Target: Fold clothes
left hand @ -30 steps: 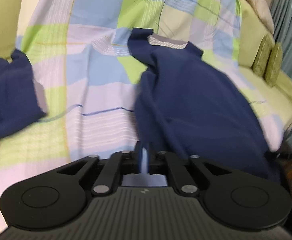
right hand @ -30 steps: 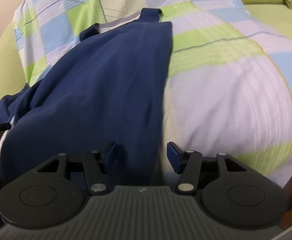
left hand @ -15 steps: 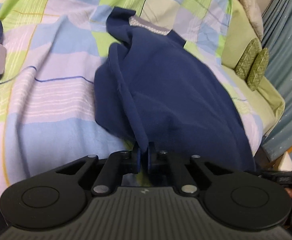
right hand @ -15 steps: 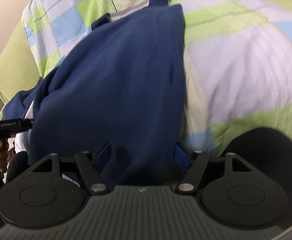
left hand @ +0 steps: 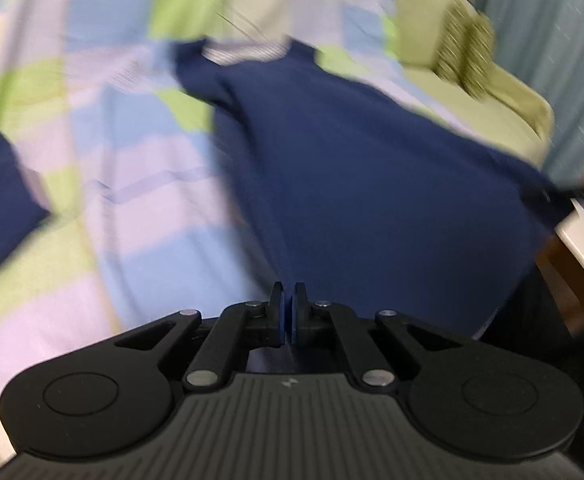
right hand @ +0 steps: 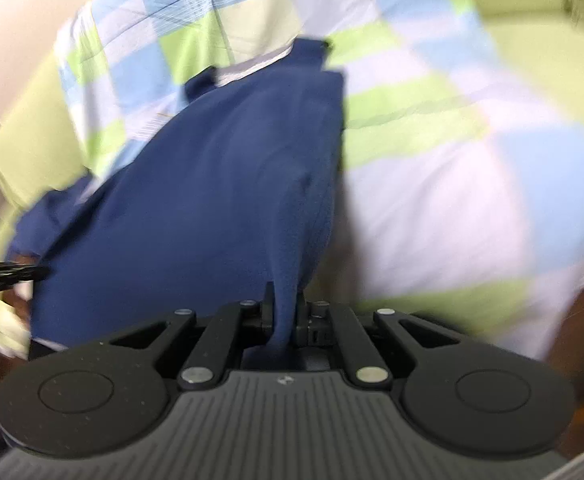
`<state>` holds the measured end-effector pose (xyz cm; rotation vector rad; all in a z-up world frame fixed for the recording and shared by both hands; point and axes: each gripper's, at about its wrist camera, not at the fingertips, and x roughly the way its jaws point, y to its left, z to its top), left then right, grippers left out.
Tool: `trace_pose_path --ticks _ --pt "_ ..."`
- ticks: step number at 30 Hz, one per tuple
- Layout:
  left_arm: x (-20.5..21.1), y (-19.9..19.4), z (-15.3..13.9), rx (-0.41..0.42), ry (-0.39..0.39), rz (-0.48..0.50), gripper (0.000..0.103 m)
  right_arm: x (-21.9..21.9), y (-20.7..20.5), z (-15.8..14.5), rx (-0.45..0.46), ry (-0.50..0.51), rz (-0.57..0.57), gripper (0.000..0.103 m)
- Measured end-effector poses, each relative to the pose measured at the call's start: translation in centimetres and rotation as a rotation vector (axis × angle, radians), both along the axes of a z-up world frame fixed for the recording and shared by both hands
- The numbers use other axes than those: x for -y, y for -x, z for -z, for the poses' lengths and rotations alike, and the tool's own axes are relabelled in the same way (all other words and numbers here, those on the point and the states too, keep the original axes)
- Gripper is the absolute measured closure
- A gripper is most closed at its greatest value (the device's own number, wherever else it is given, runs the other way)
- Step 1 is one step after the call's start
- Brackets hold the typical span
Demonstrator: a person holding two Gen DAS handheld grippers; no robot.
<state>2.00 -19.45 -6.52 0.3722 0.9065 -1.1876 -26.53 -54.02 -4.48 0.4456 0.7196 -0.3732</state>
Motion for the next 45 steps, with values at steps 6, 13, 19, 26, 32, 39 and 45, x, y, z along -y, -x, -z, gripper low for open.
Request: trace_pose_path --ticks 6,13,19,26,32,39,45 --pt "1.5 0.3 3.1 -0.034 -0.09 -0.002 0.103 1.1 0.0 3.8 -0.147 -0.003 0.019 0.1" --pt "0.4 -3.5 -0.8 0.025 -0.057 -0.052 0.063 1.5 0.3 2.7 -0.125 0.089 0.079 0.085" --pt "5.9 -9.3 -2.2 0.122 0.009 -0.061 0.05 3.6 -2.6 -0.8 0.062 0.201 0.047 0.077" --pt "14.2 -17.6 2.2 0.028 0.037 -0.1 0.05 11.8 -12.0 0.3 0.141 0.15 -0.064 0.074" --pt "18.5 -20.7 4.4 -0.004 0.059 -0.092 0.051 18.2 -19.5 2.8 0.202 0.084 -0.092 0.066" --pt "19.4 -21.4 5.7 -0.082 0.129 -0.05 0.103 22.5 -24.7 6.3 0.25 -0.119 -0.05 0.064" --pt "14.3 -20.8 3.4 0.074 0.167 -0.235 0.103 23.1 -26.1 5.3 0.239 -0.144 -0.065 0.099"
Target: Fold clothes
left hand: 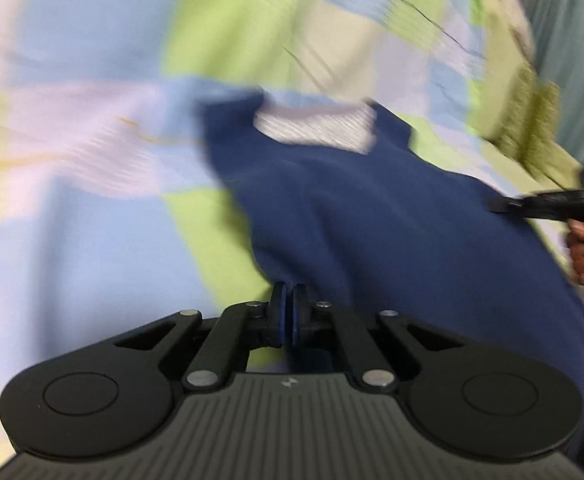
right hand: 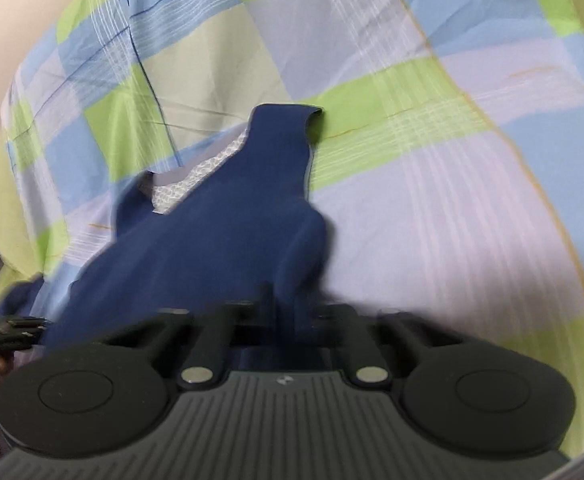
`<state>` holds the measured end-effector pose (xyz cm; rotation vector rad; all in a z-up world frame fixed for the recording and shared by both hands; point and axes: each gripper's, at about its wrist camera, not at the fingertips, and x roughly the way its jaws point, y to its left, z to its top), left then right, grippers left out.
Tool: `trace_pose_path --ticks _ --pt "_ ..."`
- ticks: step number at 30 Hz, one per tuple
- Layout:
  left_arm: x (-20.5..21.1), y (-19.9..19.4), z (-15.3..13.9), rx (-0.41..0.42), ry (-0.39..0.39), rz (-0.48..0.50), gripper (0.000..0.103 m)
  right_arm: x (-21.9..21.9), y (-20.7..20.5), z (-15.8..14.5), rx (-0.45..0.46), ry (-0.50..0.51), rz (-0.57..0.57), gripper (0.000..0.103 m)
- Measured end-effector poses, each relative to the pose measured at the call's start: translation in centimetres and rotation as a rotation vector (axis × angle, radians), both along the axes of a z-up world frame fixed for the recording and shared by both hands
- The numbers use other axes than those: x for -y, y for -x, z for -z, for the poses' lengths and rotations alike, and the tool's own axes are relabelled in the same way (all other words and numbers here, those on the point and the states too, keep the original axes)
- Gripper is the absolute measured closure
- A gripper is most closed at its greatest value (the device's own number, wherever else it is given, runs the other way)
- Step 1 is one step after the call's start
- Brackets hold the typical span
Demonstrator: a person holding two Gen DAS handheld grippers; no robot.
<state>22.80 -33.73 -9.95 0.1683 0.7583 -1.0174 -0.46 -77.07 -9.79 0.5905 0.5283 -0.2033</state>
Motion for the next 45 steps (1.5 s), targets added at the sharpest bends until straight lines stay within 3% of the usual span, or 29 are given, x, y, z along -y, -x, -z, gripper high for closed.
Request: trace_pose_path --ticks 4,7,8,10,13,15,17,19,21,22,23,24,25,27,28,30,33,34,35,41,45 --pt "-1.3 0.8 -0.3 0.021 -0.033 -0.026 0.102 -1.5 1.4 -2.2 -0.004 0.171 0.062 0.098" --pt "-1.1 0.9 -0.3 0.032 -0.057 -0.051 0.101 -1.5 1.0 -1.1 -0.057 0.141 0.057 0.092" --pt "-1.3 0.7 -0.6 0.042 -0.056 -0.079 0.101 -1.4 1.2 -0.4 -0.081 0.144 0.077 0.082" --pt "-1.8 0.0 -1.1 0.068 -0.054 -0.129 0.101 -0.6 2.2 -0.4 -0.054 0.131 0.124 0.076" --pt "-1.9 -2.4 -1.6 0.011 0.007 -0.129 0.098 0.2 2.9 -1.0 -0.017 0.127 0.14 0.07" --pt "-0.9 -3.5 -1.4 -0.032 0.02 -0.102 0.086 1.1 2.7 -1.4 0.01 0.116 0.124 0.063" --pt "0.3 -4.3 -0.8 -0.07 0.025 -0.073 0.06 2.0 1.8 -1.5 0.025 0.092 0.109 0.05" --pt "2.2 -4.9 0.5 -0.135 0.014 -0.027 0.056 2.6 -0.3 -1.1 0.033 0.044 0.058 0.042" --pt "4.0 -4.9 1.9 -0.164 -0.007 0.025 0.056 2.3 -2.0 -0.6 -0.011 0.047 0.017 0.042" --pt "4.5 -4.8 2.1 -0.143 -0.015 0.038 0.058 2.0 -2.7 -0.3 -0.033 0.059 -0.003 0.052" --pt "4.7 -4.7 2.0 -0.127 -0.019 0.036 0.077 1.9 -3.0 -0.1 -0.042 0.062 -0.015 0.081" --pt "4.6 -4.8 1.9 -0.117 -0.024 0.022 0.094 1.9 -3.2 0.0 -0.045 0.055 -0.021 0.098" --pt "4.4 -4.8 1.7 -0.089 -0.041 0.001 0.1 2.3 -3.0 0.0 -0.04 0.042 -0.015 0.099" --pt "4.0 -4.7 1.4 -0.017 -0.087 -0.043 0.1 3.2 -2.6 -0.1 -0.027 0.021 0.008 0.101" --pt "4.0 -4.7 1.3 -0.002 -0.099 -0.049 0.1 3.2 -2.4 -0.3 -0.042 0.058 0.04 0.103" --pt "3.6 -4.7 0.6 0.037 -0.112 -0.062 0.099 3.8 -1.4 -0.9 -0.073 0.172 0.167 0.102" --pt "3.6 -5.4 -1.1 0.095 -0.086 -0.068 0.093 4.9 -0.6 -1.5 0.003 0.122 0.134 0.091" --pt "4.1 -6.0 -1.8 0.108 -0.072 -0.052 0.079 4.9 -0.9 -1.9 0.01 0.13 0.109 0.073" --pt "4.8 -6.5 -2.2 0.12 -0.068 -0.03 0.067 4.9 -1.4 -2.1 0.015 0.137 0.087 0.062" --pt "12.8 -9.3 -3.0 0.352 -0.124 0.201 0.064 5.5 -6.1 -2.8 0.041 0.163 -0.035 0.062" --pt "16.3 -10.7 -2.2 0.424 -0.146 0.32 0.064 6.6 -10.8 -2.7 0.029 0.212 -0.098 0.061"
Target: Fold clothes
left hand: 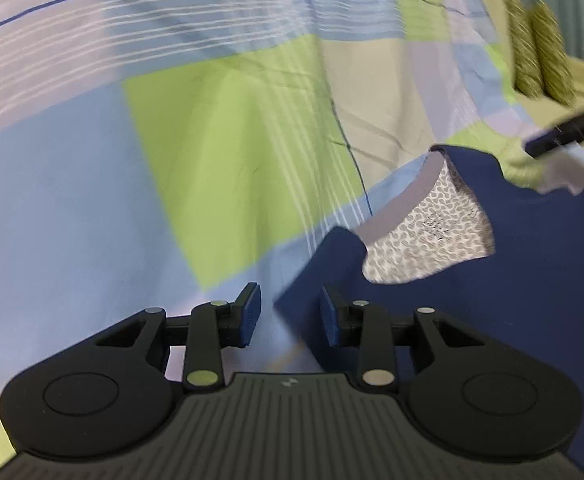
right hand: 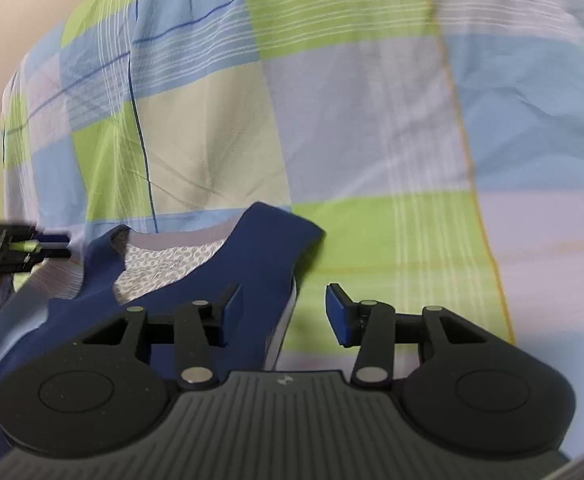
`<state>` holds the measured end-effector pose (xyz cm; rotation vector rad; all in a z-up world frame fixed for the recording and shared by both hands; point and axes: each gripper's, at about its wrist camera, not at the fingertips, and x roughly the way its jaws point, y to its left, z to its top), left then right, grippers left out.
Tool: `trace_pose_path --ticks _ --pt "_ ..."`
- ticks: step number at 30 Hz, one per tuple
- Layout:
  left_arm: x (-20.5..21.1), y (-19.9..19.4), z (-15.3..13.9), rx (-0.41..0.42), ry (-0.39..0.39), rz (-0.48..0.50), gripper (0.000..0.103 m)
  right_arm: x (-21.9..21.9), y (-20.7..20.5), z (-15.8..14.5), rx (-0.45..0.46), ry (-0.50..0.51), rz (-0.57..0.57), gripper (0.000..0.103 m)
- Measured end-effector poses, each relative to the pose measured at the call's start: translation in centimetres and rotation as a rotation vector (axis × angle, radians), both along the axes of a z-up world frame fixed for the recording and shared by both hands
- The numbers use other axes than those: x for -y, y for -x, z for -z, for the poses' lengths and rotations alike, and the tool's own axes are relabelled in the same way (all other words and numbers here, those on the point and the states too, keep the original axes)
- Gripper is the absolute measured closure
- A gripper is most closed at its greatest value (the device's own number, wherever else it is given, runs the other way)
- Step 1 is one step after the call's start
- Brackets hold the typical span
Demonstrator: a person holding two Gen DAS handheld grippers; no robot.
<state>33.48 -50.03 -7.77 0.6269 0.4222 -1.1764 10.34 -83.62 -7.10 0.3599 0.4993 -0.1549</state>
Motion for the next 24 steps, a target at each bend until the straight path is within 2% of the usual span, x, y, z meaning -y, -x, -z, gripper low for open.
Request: trace_pose_path --ticks 1,4,6,8,12,14,17,18,20,21,24 --pt "0.8 -0.2 0.3 0.018 -0.013 0.03 0.064 0.3 -0.8 0.2 -0.004 0.005 -0.005 0.06" --pt "3.0 0.3 2.4 0.167 -0.109 0.103 0.062 1.3 -3.0 0.9 -0.022 0.028 -0.023 0.058" --pt "3.7 0.7 3.2 0.218 -0.118 0.121 0.06 1.7 -4.0 1.4 -0.034 0.047 -0.03 0.056" --pt "4.3 1.0 3.6 0.235 -0.101 0.136 0.061 2.2 -5.4 2.0 -0.044 0.083 -0.035 0.054" --pt "4.6 1.1 3.6 0.169 -0.1 0.166 0.06 3.1 -7.2 2.3 -0.008 0.079 -0.068 0.047" --pt "4.5 1.0 3.6 0.157 -0.105 0.169 0.06 3.3 -7.9 2.3 0.001 0.063 -0.092 0.039" --pt "4.2 1.1 3.5 0.127 -0.128 0.166 0.061 3.3 -8.6 2.4 -0.02 0.035 -0.126 0.037" --pt "4.2 1.2 3.4 0.113 -0.139 0.164 0.061 3.2 -8.7 2.4 -0.028 0.024 -0.133 0.037" --pt "4.2 1.3 3.2 0.1 -0.161 0.169 0.065 3.2 -8.8 2.4 -0.045 -0.022 -0.167 0.05" --pt "4.2 1.2 3.2 0.1 -0.172 0.175 0.065 3.1 -8.8 2.6 -0.058 -0.056 -0.201 0.06" --pt "4.6 0.7 3.0 0.113 -0.149 0.167 0.057 3.0 -8.5 3.1 -0.066 -0.088 -0.216 0.067"
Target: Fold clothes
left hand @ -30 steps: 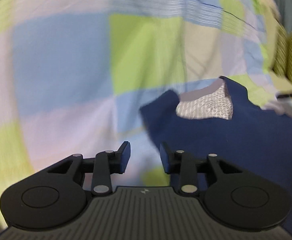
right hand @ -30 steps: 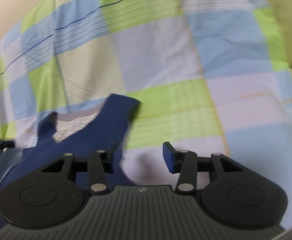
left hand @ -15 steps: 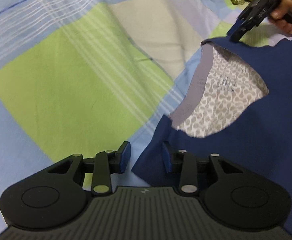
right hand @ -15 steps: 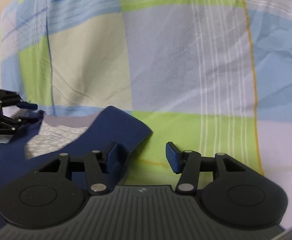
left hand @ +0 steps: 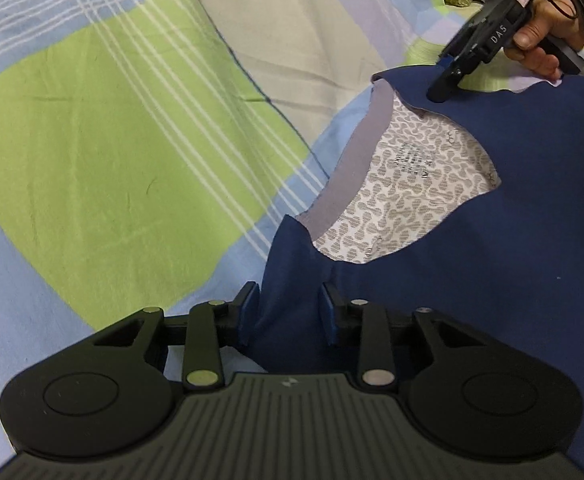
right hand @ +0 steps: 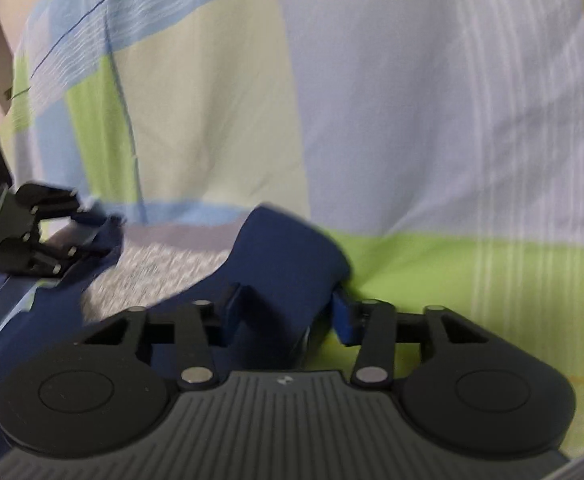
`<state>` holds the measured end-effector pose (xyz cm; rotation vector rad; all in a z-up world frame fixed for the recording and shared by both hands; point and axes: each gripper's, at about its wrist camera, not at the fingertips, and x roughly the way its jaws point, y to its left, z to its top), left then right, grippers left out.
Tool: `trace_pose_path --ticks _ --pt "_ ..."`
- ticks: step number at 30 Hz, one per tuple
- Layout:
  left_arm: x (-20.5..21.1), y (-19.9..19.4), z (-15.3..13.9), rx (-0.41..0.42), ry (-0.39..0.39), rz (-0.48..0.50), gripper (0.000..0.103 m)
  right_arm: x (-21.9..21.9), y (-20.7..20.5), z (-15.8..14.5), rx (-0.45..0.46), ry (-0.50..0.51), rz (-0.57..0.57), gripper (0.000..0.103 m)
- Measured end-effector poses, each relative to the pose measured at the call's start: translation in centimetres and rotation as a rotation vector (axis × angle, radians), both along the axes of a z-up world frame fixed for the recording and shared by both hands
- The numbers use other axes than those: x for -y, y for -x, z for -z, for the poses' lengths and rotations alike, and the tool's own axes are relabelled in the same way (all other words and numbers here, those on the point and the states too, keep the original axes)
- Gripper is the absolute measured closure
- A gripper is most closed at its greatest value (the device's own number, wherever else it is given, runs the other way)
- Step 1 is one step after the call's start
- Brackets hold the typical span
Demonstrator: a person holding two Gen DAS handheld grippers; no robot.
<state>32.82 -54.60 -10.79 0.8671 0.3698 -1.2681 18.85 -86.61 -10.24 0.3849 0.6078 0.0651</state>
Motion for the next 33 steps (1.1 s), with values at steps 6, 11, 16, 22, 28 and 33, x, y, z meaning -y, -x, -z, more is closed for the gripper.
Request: trace_pose_path --ticks 6,11,16,22,28,33 --pt "1.5 -1.1 -0.3 0.04 0.027 -0.008 0.046 0.5 -0.2 0.4 0.011 -0.121 0.054 0.1" --pt "1.9 -1.9 -1.1 0.007 -0.026 0.001 0.1 -1.1 -0.2 -0.6 -0.017 -0.007 0.065 0.101" --pt "0.1 -0.8 -3.2 0.056 0.059 -0.035 0.1 -2.9 1.2 -3.0 0.032 0.102 0.106 0.101" --pt "-5.9 6.1 -9.0 0.17 0.206 -0.004 0.1 -6.9 7.1 -10.6 0.25 0.244 0.04 0.101" --pt "-13.9 17.0 -9.0 0.196 0.235 0.078 0.1 -13.1 18.3 -12.1 0.342 0.255 -0.082 0.101" --pt "-19.0 24.0 -5.0 0.079 0.145 0.079 0.1 -18.0 24.1 -8.3 0.226 0.278 -0.132 0.101"
